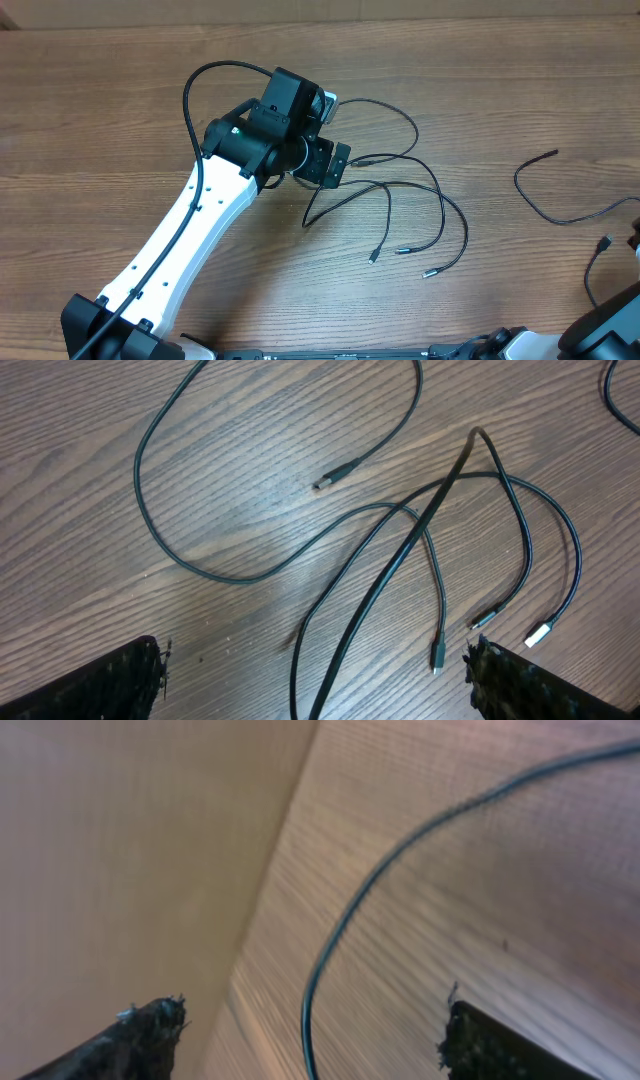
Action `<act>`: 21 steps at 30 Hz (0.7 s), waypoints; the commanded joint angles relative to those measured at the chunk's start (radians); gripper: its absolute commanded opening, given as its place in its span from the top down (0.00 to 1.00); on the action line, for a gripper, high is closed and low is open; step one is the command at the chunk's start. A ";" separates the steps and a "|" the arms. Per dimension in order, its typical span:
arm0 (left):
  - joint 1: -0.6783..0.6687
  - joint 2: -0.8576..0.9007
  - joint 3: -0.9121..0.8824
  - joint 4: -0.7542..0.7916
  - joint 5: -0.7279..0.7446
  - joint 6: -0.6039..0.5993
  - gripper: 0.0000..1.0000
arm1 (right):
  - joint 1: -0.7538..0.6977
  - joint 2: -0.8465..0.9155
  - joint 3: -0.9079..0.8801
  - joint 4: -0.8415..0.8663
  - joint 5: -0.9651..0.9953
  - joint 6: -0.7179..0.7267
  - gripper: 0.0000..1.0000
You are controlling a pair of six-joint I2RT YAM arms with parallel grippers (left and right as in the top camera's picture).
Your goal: Untangle cables
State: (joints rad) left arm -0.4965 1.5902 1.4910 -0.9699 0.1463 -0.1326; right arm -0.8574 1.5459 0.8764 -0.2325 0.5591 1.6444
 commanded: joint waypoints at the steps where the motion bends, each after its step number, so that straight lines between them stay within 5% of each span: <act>1: 0.005 0.007 0.010 0.001 0.011 -0.006 0.00 | -0.001 0.007 0.009 -0.002 -0.282 -0.226 0.09; 3: 0.005 0.007 0.010 0.001 0.011 -0.006 0.00 | -0.001 0.007 0.009 0.000 -0.494 -0.426 0.00; 11: 0.005 0.007 0.010 0.001 0.011 -0.006 0.01 | 0.049 0.007 0.009 -0.002 -0.846 -0.790 0.00; 21: 0.005 0.007 0.010 0.001 0.011 -0.006 0.00 | 0.198 0.007 0.009 -0.069 -0.840 -0.865 0.00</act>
State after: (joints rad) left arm -0.4965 1.5902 1.4910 -0.9699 0.1467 -0.1326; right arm -0.6868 1.5467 0.8764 -0.2955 -0.2638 0.8257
